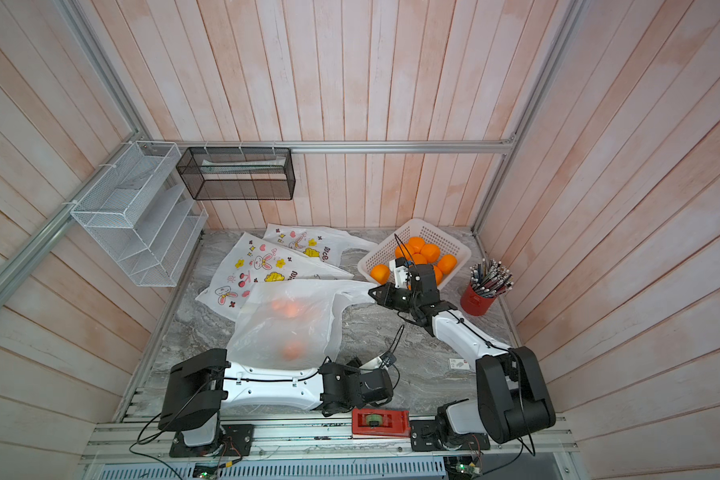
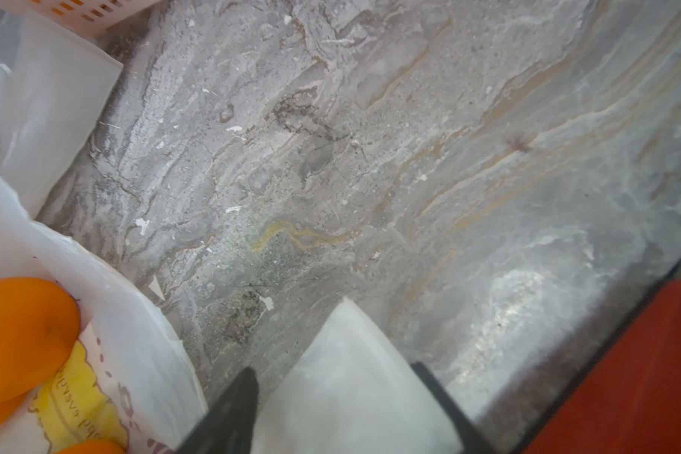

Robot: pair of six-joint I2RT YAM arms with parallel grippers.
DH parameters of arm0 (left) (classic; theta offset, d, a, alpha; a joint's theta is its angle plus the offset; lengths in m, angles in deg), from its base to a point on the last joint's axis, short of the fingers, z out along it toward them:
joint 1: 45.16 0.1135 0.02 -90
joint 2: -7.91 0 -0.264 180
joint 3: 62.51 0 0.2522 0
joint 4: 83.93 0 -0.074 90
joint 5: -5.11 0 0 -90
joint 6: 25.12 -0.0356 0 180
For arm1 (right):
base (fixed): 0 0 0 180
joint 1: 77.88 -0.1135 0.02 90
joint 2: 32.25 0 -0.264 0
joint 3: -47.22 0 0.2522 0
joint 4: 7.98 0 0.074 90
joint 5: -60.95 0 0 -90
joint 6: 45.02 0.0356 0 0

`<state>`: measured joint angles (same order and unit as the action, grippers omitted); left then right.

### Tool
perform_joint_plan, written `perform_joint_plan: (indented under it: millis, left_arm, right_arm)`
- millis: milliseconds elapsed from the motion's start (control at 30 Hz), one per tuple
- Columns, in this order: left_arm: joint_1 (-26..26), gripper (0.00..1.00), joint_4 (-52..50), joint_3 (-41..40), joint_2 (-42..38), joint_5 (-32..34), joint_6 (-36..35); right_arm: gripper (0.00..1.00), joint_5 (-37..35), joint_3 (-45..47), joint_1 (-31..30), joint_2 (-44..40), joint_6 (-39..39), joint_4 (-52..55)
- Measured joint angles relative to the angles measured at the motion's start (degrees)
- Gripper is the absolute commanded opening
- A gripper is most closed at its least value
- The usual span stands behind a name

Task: Place the oranges into plastic bags & tie knots
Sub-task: Adjust the plastic bag at the center of the board.

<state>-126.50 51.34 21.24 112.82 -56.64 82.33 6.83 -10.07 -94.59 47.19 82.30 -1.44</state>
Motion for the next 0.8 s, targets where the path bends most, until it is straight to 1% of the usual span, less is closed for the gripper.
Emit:
perform_joint_plan:
  millis: [33, 100, 133, 167, 233, 300, 367, 467, 533, 633, 700, 800]
  left_arm:
    - [0.0, 0.18, 0.0, 0.0, 0.0, 0.8, 0.0]
    - [0.0, 0.07, -0.2, -0.1, -0.3, 2.6, -0.2]
    - [0.0, 0.02, -0.3, -0.4, -0.8, 3.8, -0.2]
    - [0.0, 0.0, -0.5, -0.8, -1.7, 4.8, -0.5]
    - [0.1, 0.0, -0.9, -1.9, -4.3, 6.8, -1.0]
    - [0.8, 0.0, -1.1, -3.3, -8.8, 8.4, -2.0]
    - [2.2, 0.0, -0.8, -4.7, -14.6, 9.5, -3.7]
    - [5.7, 0.0, 1.0, -6.2, -25.3, 9.9, -7.4]
    - [9.0, 0.0, 2.6, -6.4, -32.3, 9.2, -10.4]
    - [15.8, 0.0, 3.9, -5.3, -40.8, 6.6, -14.7]
    - [21.1, 0.0, 4.1, -3.0, -44.3, 4.1, -17.4]
    - [28.2, 0.0, 4.6, 1.4, -46.5, -0.3, -20.5]
  right_arm:
    - [0.0, 0.0, 0.0, 0.0, -0.1, 0.0, 0.1]
    - [0.0, 0.0, 0.0, 0.0, -0.6, 0.0, 0.4]
    - [0.0, 0.0, 0.0, 0.0, -1.1, 0.0, 0.7]
    - [0.0, 0.0, 0.0, 0.0, -1.7, 0.0, 1.0]
    - [0.0, 0.1, 0.0, 0.0, -3.0, 0.0, 1.3]
    - [0.0, 0.2, -0.1, -0.3, -4.8, 0.0, 1.4]
    - [0.0, 0.2, -0.7, -0.8, -6.2, 0.1, 2.3]
    - [0.0, 0.2, -3.6, -2.2, -7.9, 0.2, 3.8]
    - [0.0, 0.2, -6.3, -3.1, -8.6, 0.4, 4.5]
    - [0.0, 0.2, -11.6, -4.2, -8.9, 0.7, 5.7]
    - [0.0, 0.0, -16.0, -4.6, -8.9, 0.5, 7.1]
    - [0.0, -0.9, -22.2, -5.0, -8.9, 0.0, 8.5]
